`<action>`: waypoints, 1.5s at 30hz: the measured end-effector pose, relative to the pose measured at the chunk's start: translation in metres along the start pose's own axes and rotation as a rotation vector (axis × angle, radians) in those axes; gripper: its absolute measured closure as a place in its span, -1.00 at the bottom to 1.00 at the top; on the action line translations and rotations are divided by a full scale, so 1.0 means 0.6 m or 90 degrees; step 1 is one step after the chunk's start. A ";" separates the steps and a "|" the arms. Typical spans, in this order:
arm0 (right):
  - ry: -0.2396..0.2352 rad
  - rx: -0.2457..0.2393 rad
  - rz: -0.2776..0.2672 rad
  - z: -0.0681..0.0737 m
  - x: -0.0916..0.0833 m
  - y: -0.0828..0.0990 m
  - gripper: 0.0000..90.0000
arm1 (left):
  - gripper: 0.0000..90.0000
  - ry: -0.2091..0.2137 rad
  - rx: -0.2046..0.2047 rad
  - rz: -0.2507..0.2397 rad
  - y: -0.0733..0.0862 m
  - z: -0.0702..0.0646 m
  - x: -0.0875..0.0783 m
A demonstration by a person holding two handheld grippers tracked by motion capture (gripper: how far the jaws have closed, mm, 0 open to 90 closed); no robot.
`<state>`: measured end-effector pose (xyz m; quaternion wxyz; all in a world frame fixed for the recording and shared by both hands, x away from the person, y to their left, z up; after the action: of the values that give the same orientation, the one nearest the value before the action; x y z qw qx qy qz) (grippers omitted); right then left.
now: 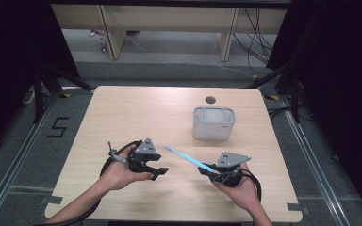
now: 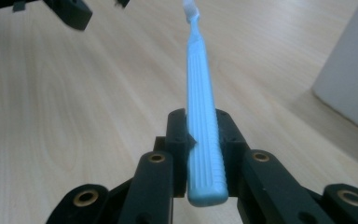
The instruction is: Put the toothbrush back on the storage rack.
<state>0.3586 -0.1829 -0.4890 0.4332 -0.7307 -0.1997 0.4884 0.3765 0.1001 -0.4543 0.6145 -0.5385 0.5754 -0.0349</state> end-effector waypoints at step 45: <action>0.073 -0.005 -0.080 -0.003 0.015 -0.027 0.77 | -0.23 0.145 -0.262 -0.219 -0.038 0.015 0.075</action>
<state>0.3661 -0.1686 -0.4802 0.4712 -0.7449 -0.2220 0.4170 0.4112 0.0663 -0.4705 0.4090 -0.7339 0.5362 -0.0812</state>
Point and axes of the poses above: each handheld gripper's, and its own axes: x roughly forward along the jaws, y roughly out of its underside, z roughly to its left, the point moved 2 cm from there along x, roughly forward along the jaws, and after that the axes turned 13 degrees about -x, right-handed, at the moved point
